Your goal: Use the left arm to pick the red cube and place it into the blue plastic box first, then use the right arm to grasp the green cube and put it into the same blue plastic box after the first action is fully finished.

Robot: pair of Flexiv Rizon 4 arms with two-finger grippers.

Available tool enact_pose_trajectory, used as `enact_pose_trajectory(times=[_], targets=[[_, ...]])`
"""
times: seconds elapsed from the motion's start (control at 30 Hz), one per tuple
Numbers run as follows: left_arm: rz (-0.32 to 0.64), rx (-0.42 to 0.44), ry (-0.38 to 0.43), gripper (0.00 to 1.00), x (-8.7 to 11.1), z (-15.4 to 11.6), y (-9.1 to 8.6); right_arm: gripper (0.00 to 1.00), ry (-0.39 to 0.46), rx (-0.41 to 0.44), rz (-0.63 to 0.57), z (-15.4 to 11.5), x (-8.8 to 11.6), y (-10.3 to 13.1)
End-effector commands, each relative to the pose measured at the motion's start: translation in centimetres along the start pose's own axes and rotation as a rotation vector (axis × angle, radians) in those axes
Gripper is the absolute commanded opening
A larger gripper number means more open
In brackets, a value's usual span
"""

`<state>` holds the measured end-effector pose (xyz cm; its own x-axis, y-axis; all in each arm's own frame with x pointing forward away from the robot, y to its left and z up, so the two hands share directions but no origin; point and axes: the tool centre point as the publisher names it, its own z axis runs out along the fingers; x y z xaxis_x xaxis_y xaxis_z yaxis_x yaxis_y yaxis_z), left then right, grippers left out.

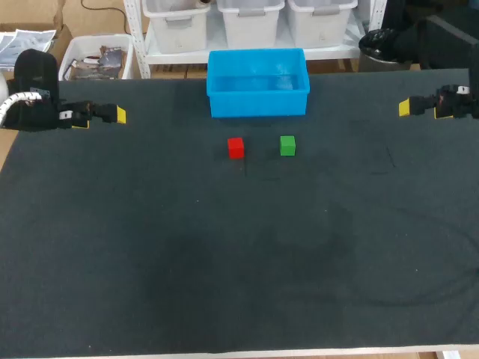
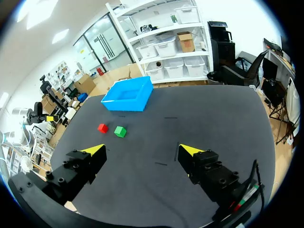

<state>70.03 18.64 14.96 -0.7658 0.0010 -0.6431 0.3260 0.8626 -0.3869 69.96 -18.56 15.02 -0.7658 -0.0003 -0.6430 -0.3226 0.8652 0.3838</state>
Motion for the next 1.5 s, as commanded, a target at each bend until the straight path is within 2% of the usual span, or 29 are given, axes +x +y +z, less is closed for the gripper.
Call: enact_pose_trajectory(times=[0.03,1.1,1.23,1.27,1.3,1.4,1.43,1.5], targets=[[0.0,-0.001,0.001,1.0,0.0,0.0,0.0,1.0,0.0,0.0,0.0,0.0,0.0,0.0],[0.0,-0.001,0.001,1.0,0.0,0.0,0.0,1.0,0.0,0.0,0.0,0.0,0.0,0.0],[0.021,-0.002,-0.001,1.0,-0.7,0.6,-1.4,1.0,0.0,0.0,0.0,0.0,0.0,0.0],[0.094,-0.03,0.008,1.0,-0.7,1.0,-1.8,1.0,0.0,0.0,0.0,0.0,0.0,0.0],[0.109,-0.038,0.01,1.0,-0.8,1.2,-2.1,1.0,0.0,0.0,0.0,0.0,0.0,0.0],[0.128,-0.105,0.033,1.0,-1.1,2.1,-2.9,1.0,0.0,0.0,0.0,0.0,0.0,0.0],[0.121,-0.102,0.031,1.0,-1.2,2.3,-3.2,1.0,0.0,0.0,0.0,0.0,0.0,0.0],[0.112,-0.165,0.054,1.0,-1.5,3.0,-3.8,1.0,0.0,0.0,0.0,0.0,0.0,0.0]])
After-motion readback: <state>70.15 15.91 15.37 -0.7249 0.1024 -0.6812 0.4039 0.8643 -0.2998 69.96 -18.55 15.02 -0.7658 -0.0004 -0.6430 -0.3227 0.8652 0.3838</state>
